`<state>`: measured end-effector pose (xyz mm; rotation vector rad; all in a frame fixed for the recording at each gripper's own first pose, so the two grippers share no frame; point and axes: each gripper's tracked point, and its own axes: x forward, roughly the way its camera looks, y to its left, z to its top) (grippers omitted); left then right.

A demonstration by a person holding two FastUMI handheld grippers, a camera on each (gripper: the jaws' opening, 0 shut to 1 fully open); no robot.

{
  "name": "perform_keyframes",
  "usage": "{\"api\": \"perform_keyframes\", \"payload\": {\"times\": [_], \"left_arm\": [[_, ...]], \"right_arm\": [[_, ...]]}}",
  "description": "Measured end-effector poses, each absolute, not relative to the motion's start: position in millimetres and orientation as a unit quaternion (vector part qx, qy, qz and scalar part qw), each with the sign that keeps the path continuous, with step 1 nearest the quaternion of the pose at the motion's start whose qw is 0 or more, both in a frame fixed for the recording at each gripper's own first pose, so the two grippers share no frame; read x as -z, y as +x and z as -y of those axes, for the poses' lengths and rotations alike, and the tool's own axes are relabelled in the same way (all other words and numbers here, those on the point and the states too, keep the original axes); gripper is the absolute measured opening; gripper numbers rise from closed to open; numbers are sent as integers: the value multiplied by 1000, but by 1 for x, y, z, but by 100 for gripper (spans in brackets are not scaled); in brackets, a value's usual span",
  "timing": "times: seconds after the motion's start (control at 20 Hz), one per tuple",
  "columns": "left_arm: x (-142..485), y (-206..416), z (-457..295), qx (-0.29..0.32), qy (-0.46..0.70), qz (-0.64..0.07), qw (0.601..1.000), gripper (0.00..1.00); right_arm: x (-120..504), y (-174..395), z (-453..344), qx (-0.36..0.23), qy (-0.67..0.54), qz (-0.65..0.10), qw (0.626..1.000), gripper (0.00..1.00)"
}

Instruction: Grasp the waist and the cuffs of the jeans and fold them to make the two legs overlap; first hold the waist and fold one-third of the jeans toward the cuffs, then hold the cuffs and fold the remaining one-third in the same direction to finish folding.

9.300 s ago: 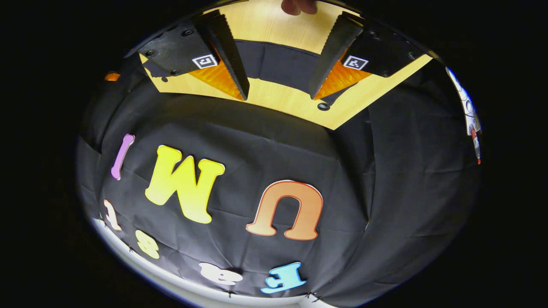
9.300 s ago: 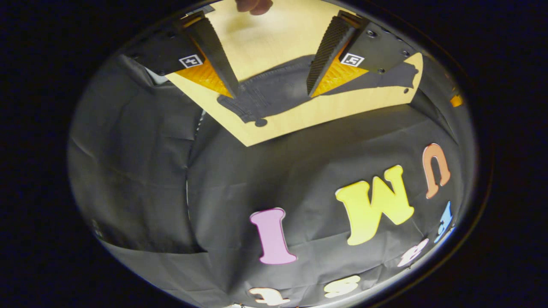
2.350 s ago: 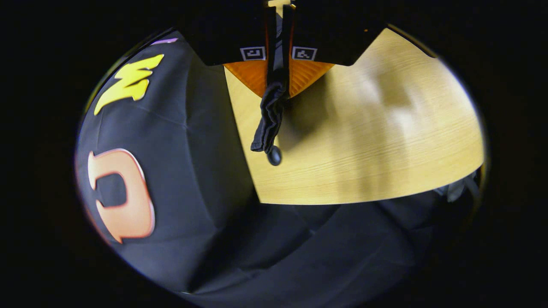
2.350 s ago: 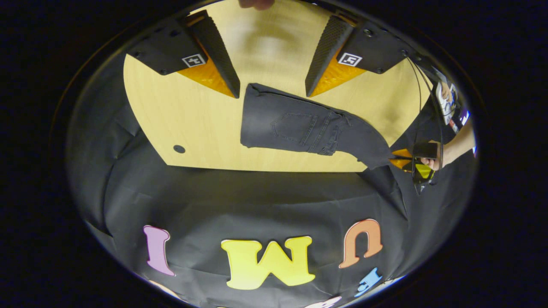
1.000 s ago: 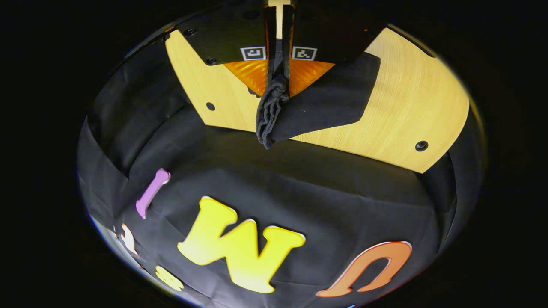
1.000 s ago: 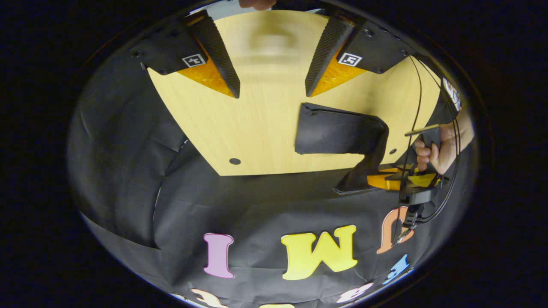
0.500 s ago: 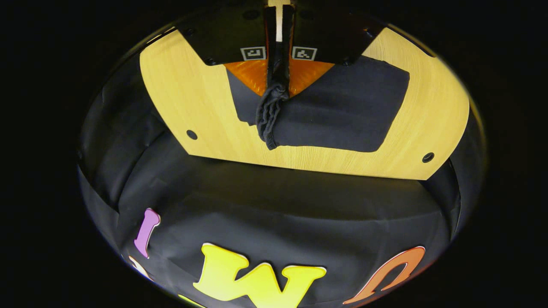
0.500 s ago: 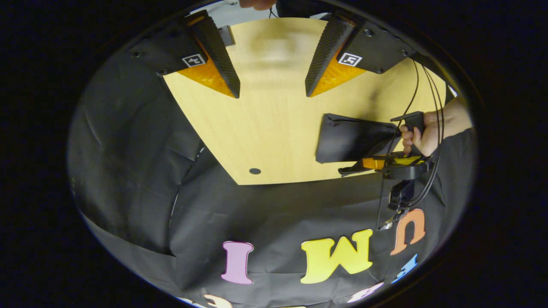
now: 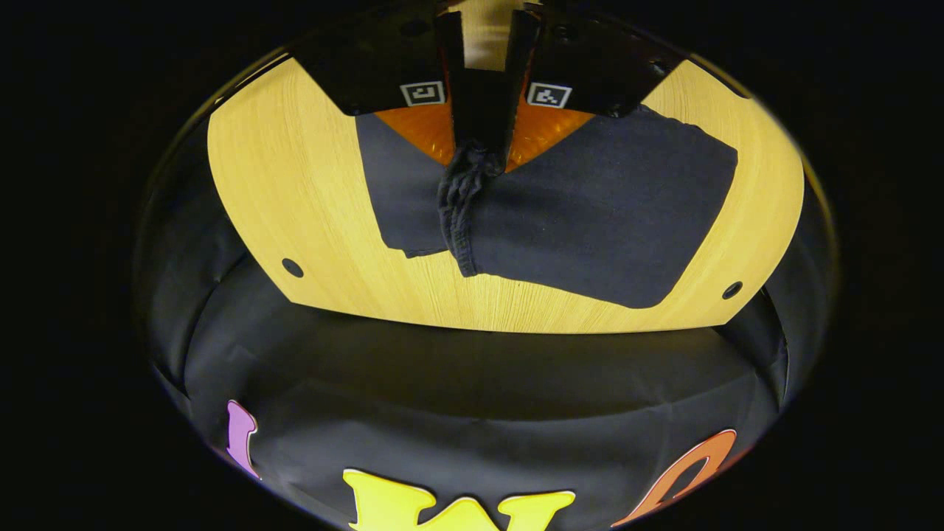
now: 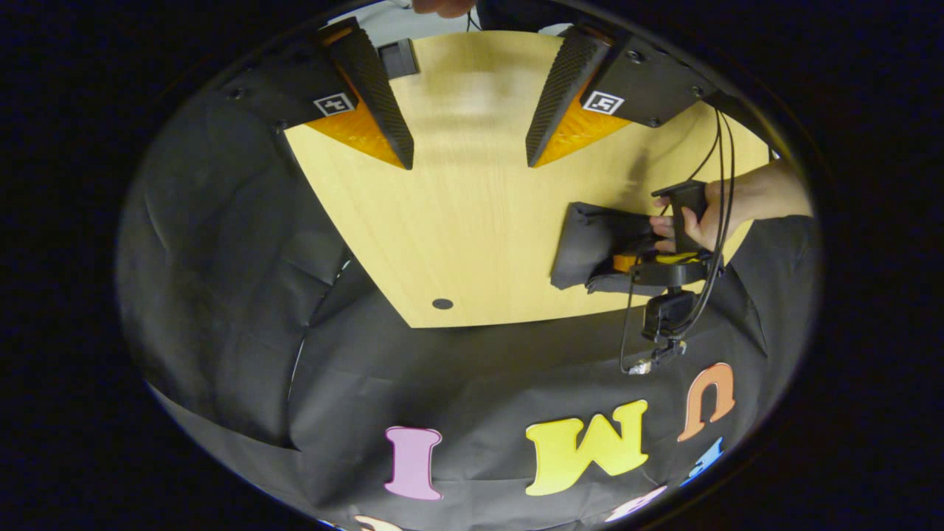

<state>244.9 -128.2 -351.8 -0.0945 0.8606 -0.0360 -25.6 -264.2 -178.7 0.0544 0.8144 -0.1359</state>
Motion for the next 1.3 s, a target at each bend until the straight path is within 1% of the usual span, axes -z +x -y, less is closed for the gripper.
{"api": "perform_keyframes", "payload": {"times": [0.05, 0.1, 0.15, 0.2, 0.25, 0.3, 0.35, 0.4, 0.45, 0.55, 0.6, 0.65, 0.7, 0.75, 0.8, 0.85, 0.9, 0.95, 1.0, 1.05, 1.1, 1.2, 1.25, 1.3], "left_arm": [[350, 245, 129, 13, -33, -417, 908, 31], [347, 244, 128, 9, -18, -413, 911, 36], [343, 244, 130, 8, -6, -408, 913, 37], [339, 244, 130, 2, 6, -401, 916, 40], [336, 242, 133, 2, 14, -399, 917, 42], [334, 238, 136, 3, 26, -403, 915, 62], [331, 234, 135, 3, 44, -408, 912, 50], [331, 228, 135, 3, 55, -409, 911, 66], [328, 225, 136, 1, 61, -406, 912, 66], [315, 220, 143, 3, 68, -388, 919, 66], [305, 217, 144, 6, 76, -377, 923, 60], [291, 215, 145, 7, 85, -360, 929, 55], [277, 214, 146, 13, 92, -341, 935, 69], [259, 213, 145, 15, 100, -318, 943, 61], [240, 212, 144, 19, 99, -295, 950, 82], [221, 210, 140, 17, 97, -273, 957, 82], [202, 206, 136, 17, 87, -253, 964, 91], [185, 203, 132, 16, 72, -234, 969, 92], [167, 197, 126, 16, 55, -216, 975, 92], [147, 190, 120, 13, 38, -198, 979, 92], [126, 181, 113, 12, 19, -181, 983, 92], [83, 159, 96, 16, -15, -138, 990, 92], [60, 146, 88, 20, -25, -114, 993, 92], [40, 133, 79, 22, -29, -91, 995, 92]], "right_arm": [[179, -24, 264, 62, 28, -393, 917, 93], [179, -22, 265, 59, 29, -390, 918, 96], [180, -21, 266, 56, 32, -388, 919, 93], [180, -20, 268, 55, 36, -387, 920, 96], [183, -20, 269, 54, 42, -386, 920, 93], [184, -19, 270, 53, 49, -385, 920, 93], [184, -18, 271, 51, 56, -385, 920, 93], [187, -16, 271, 47, 61, -383, 920, 95], [186, -15, 271, 44, 63, -381, 921, 93], [183, -13, 269, 34, 68, -375, 924, 93], [183, -11, 267, 29, 69, -370, 926, 96], [181, -7, 265, 21, 67, -366, 928, 96], [180, -2, 261, 14, 64, -362, 930, 96], [179, 4, 254, 6, 64, -359, 931, 96], [177, 10, 247, 0, 65, -356, 932, 93], [173, 11, 240, -7, 64, -350, 935, 93], [167, 14, 233, -13, 63, -341, 938, 93], [160, 16, 226, -17, 59, -330, 942, 96], [152, 19, 219, -21, 55, -318, 946, 93], [140, 20, 210, -26, 52, -304, 951, 96], [126, 24, 200, -28, 46, -285, 957, 93], [89, 27, 182, -28, 28, -236, 971, 93], [70, 26, 169, -31, 17, -212, 977, 96], [49, 24, 153, -35, 7, -188, 982, 96]]}}
